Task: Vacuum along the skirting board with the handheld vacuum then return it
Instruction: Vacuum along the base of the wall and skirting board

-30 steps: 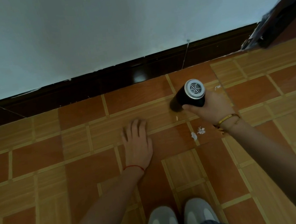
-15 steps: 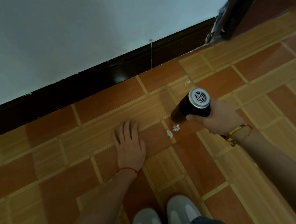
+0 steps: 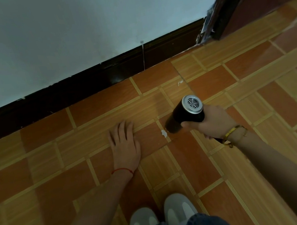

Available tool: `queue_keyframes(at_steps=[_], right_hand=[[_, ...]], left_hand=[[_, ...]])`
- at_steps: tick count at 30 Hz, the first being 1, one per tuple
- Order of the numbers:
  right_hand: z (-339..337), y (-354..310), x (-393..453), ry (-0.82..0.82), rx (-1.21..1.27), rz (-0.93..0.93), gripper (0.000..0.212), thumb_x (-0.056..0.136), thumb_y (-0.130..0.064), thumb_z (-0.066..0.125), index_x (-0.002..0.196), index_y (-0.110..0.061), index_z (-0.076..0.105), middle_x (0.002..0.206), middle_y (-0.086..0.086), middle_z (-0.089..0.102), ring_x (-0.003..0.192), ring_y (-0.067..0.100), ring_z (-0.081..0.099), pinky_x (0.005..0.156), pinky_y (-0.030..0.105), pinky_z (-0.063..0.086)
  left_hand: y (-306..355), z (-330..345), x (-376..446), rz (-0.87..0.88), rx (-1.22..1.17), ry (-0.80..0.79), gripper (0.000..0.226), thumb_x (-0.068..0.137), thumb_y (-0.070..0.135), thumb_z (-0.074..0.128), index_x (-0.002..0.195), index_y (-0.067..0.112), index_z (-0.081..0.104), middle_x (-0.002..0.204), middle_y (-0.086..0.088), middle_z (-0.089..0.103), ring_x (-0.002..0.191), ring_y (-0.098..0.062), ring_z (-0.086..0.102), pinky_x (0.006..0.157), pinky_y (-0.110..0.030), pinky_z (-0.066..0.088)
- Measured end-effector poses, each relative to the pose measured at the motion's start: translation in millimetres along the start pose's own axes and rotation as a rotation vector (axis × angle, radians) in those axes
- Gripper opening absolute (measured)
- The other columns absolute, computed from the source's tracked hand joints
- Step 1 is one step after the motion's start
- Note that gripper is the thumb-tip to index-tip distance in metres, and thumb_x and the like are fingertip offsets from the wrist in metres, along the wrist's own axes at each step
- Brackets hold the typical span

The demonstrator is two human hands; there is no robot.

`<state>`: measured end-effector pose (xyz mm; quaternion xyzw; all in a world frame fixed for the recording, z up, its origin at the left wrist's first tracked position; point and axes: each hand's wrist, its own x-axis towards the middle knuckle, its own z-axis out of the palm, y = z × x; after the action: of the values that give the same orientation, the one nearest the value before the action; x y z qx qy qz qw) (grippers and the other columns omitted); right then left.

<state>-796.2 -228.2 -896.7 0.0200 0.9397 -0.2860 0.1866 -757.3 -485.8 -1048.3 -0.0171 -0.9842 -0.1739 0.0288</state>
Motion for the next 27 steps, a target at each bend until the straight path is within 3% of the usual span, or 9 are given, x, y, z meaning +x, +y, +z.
queue_keyframes(at_steps=[5, 9, 14, 18, 22, 27], right_hand=[[6.1, -6.2, -2.4, -0.084, -0.009, -0.011, 0.037, 0.080, -0.046, 0.069, 0.103, -0.019, 0.057, 0.056, -0.009, 0.054, 0.043, 0.003, 0.052, 0.048, 0.018, 0.044], [19.8, -8.4, -2.6, -0.036, -0.037, -0.053, 0.050, 0.076, -0.054, 0.069, 0.107, -0.017, 0.060, 0.068, -0.015, 0.052, 0.069, 0.010, 0.057, 0.060, 0.020, 0.040], [28.2, -19.8, -7.6, -0.012, -0.077, -0.116, 0.052, 0.078, -0.053, 0.068, 0.116, -0.019, 0.056, 0.091, -0.005, 0.063, 0.091, 0.018, 0.062, 0.069, 0.023, 0.041], [32.3, -22.1, -3.9, 0.050, -0.072, -0.093, 0.054, 0.077, -0.056, 0.067, 0.115, -0.020, 0.055, 0.086, -0.005, 0.064, 0.082, 0.015, 0.061, 0.064, 0.021, 0.043], [32.7, -22.4, 0.1, 0.089, -0.022, -0.069, 0.040, 0.078, -0.053, 0.067, 0.100, -0.023, 0.053, 0.067, -0.020, 0.045, 0.060, -0.003, 0.044, 0.050, 0.009, 0.028], [41.3, -19.9, 7.4, 0.070, 0.007, -0.068, 0.050, 0.075, -0.057, 0.068, 0.108, -0.019, 0.060, 0.073, -0.013, 0.054, 0.076, 0.015, 0.058, 0.055, 0.017, 0.035]], left_hand=[[0.8, -0.9, -0.1, 0.009, 0.003, 0.004, 0.050, 0.098, 0.028, 0.029, 0.143, 0.013, 0.044, 0.150, -0.013, 0.041, 0.142, -0.029, 0.030, 0.119, -0.061, 0.016], [0.6, -1.8, -0.3, 0.002, 0.013, -0.013, 0.051, 0.098, 0.030, 0.028, 0.145, 0.014, 0.042, 0.151, -0.012, 0.039, 0.143, -0.030, 0.030, 0.120, -0.060, 0.015], [-0.6, -1.6, -0.6, 0.003, 0.011, -0.021, 0.051, 0.099, 0.030, 0.028, 0.146, 0.014, 0.040, 0.152, -0.012, 0.038, 0.144, -0.029, 0.028, 0.119, -0.061, 0.017], [-0.4, -1.6, 0.1, -0.001, 0.006, -0.029, 0.052, 0.098, 0.031, 0.029, 0.146, 0.015, 0.040, 0.152, -0.012, 0.037, 0.144, -0.028, 0.027, 0.119, -0.062, 0.019], [0.3, -2.5, 0.4, 0.000, 0.008, -0.026, 0.052, 0.097, 0.031, 0.029, 0.145, 0.014, 0.041, 0.152, -0.012, 0.038, 0.144, -0.028, 0.027, 0.119, -0.061, 0.017], [0.2, -2.8, -0.1, 0.002, 0.004, -0.023, 0.052, 0.097, 0.031, 0.028, 0.145, 0.014, 0.041, 0.152, -0.012, 0.038, 0.145, -0.029, 0.028, 0.119, -0.061, 0.017]])
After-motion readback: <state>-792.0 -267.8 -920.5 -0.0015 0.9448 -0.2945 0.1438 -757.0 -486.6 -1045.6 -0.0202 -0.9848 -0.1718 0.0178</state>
